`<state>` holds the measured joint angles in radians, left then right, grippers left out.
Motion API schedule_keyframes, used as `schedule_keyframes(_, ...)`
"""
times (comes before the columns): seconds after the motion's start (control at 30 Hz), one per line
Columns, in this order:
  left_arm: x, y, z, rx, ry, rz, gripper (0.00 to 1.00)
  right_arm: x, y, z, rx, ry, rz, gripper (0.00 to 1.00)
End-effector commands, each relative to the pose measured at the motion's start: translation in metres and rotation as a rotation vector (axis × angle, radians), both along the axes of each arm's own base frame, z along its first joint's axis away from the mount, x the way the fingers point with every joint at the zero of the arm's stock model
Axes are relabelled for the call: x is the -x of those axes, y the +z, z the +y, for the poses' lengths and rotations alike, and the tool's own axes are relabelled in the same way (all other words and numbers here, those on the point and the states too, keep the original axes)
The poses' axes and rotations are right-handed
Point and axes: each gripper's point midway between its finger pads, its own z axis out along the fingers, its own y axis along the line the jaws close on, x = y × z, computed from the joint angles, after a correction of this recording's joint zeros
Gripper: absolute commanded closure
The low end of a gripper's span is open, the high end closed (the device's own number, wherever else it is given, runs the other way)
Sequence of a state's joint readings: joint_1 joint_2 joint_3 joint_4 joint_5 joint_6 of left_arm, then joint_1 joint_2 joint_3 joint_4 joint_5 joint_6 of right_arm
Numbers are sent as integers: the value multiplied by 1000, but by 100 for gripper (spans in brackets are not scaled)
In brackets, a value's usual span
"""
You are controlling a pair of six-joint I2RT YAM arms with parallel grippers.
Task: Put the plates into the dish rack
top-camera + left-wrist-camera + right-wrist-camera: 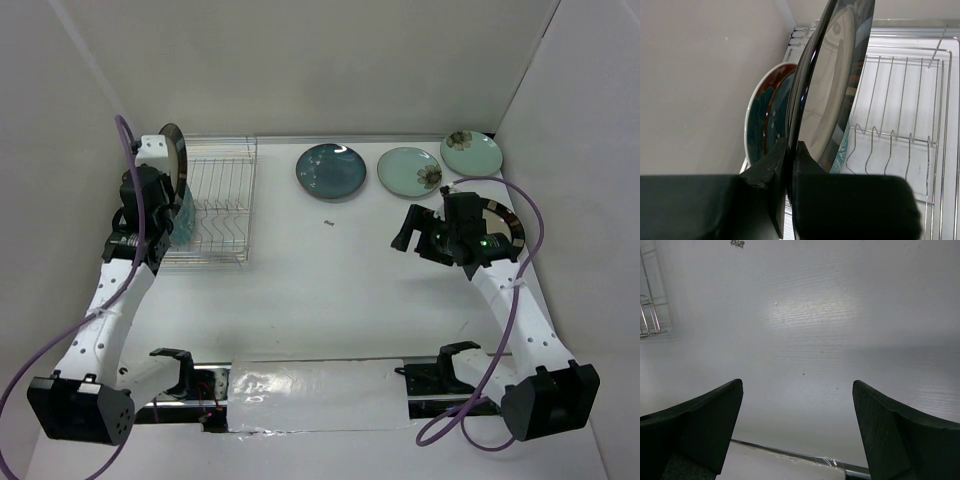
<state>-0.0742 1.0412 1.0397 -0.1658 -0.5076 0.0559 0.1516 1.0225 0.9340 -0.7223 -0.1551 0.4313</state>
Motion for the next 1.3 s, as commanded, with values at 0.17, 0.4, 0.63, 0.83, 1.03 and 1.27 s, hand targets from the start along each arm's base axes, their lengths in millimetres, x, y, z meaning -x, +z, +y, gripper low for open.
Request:
schedule_keyframes(0.17,-21,29,8,16,-22,-176,100,-11,-3,0,12,22,-31,4)
schedule_keyframes(0.4,-26,-4,10,31,-30,-93,100,-12,-8,0,20,29,-24,4)
schedule_keyframes(0.63,-29,-49,-1,127,-47,24,86,-12,-8,0,20,29,-24,4)
schedule_keyframes(0.83,-31,-68,-9,207,-53,75,64,-12,-10,0,15,22,-13,4)
schedule_keyframes(1.03,-31,-63,-26,262,-86,78,41,-16,-7,3,-7,15,-27,4)
schedule_keyframes(1.27,-33,-20,-62,352,-153,31,12,-46,9,39,-186,91,-54,6)
